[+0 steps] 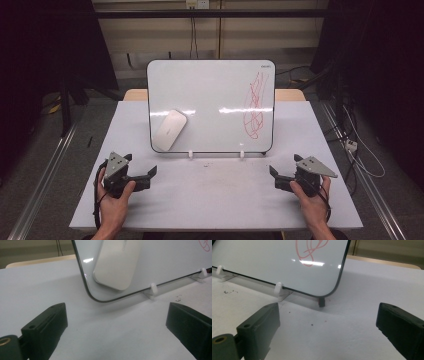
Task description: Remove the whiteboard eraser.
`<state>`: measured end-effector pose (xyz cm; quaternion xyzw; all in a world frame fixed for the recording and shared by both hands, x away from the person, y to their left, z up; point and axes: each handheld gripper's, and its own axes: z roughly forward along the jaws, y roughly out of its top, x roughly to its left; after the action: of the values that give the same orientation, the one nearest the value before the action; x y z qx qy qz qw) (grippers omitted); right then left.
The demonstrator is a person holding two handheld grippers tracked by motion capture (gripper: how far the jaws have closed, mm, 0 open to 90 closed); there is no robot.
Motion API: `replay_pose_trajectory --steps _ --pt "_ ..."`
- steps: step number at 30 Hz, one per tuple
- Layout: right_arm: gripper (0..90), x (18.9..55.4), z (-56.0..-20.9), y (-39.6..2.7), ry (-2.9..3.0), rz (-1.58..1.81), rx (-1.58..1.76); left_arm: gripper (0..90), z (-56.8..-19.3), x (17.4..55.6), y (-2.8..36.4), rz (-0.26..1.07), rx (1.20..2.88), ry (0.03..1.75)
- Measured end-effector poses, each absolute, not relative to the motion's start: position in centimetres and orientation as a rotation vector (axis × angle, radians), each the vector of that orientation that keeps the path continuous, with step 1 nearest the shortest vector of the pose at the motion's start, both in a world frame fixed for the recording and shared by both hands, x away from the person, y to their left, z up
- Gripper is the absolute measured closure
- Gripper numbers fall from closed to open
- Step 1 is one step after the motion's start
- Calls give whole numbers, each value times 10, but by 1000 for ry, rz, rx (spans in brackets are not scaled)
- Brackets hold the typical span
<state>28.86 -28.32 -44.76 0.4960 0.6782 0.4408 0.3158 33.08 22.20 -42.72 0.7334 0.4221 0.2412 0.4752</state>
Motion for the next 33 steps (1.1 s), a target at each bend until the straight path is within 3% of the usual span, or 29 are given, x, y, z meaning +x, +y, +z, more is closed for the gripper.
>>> replay_pose_trajectory --steps 17,33 --pt "53 289 -447 -287 1791 1176 1319 89 -423 334 218 571 1860 1036" --pt "56 291 -448 -288 1793 1173 1330 53 -404 349 211 564 1879 1024"
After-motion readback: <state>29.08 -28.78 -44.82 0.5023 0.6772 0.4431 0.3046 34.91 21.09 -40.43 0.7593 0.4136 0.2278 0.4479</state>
